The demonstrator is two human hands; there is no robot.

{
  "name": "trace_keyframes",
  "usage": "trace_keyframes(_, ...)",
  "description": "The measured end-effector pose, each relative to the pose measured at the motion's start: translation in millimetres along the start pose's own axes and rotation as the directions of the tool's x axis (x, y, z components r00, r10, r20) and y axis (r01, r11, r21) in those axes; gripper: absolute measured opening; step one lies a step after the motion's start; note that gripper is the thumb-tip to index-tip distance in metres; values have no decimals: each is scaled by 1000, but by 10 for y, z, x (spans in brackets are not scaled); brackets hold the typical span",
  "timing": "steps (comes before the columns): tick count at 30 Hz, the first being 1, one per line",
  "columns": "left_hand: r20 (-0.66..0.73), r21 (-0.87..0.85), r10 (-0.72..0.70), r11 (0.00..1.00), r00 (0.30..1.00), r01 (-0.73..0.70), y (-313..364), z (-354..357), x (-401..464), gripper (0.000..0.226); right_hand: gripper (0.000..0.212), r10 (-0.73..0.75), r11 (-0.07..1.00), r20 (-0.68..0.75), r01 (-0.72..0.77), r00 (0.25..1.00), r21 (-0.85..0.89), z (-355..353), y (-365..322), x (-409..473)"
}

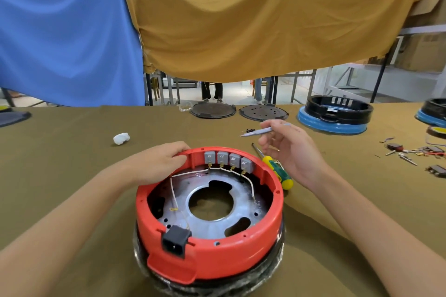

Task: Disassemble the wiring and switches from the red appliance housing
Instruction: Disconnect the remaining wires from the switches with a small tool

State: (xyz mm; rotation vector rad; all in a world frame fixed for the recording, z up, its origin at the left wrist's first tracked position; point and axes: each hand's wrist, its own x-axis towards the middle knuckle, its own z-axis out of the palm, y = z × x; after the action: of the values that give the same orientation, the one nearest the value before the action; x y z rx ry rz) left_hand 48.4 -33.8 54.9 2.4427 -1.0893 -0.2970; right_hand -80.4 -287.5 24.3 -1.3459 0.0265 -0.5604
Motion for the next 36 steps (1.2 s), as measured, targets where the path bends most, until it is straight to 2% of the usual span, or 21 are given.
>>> trace_keyframes(2, -38, -137, 17, 990, 999, -22, -18, 45, -53, 32, 22, -22, 1000, 30, 23, 999, -20, 74, -1, -21)
trace_keyframes(7, -7, -25, -27, 999, 1000, 27, 9, 81, -73, 40, 19, -133, 959, 121, 159, 984, -234, 255, -3, -95)
trace_keyframes(9, 33, -4, -37, 999, 999, 38, 39, 82, -82, 36, 20, -146, 933, 162, 191, 976, -306, 347, -16, -85)
trace_keyframes(12, 57, -49, 4, 999, 998, -2, 70, 62, -60, 21, 22, -140, 848, 265, 254, 954, -466, 494, -90, 18)
trace_keyframes(14, -2, -85, 79, 993, 997, -79, 72, 69, -24, 24, 25, -136, 793, 307, 289, 942, -536, 584, -128, 105)
trace_keyframes(16, -72, -95, 152, 983, 986, -158, 48, 93, 18, 31, 28, -131, 793, 304, 284, 944, -539, 639, -106, 167)
trace_keyframes(18, -84, -70, 200, 976, 976, -206, 21, 111, 51, 32, 27, -116, 791, 298, 270, 948, -549, 651, -49, 192)
trace_keyframes(21, -95, 64, 261, 965, 961, -256, -19, 113, 112, 29, 26, -142, 794, 281, 278, 949, -541, 624, -8, 190)
trace_keyframes(27, 7, 180, 395, 903, 919, -390, 35, 67, 243, 22, 25, -95, 741, 270, 249, 958, -624, 616, -8, 99)
trace_keyframes(30, 55, 265, 400, 878, 915, -399, 72, 51, 310, 15, 23, -96, 711, 266, 253, 959, -656, 589, -29, 67)
trace_keyframes(33, 101, 305, 346, 882, 933, -360, 113, 53, 344, 16, 23, -134, 670, 289, 302, 948, -679, 563, -54, 54)
trace_keyframes(36, 55, 287, 335, 897, 940, -337, 128, 114, 351, 18, 19, -165, 604, 323, 354, 932, -714, 534, -58, 42)
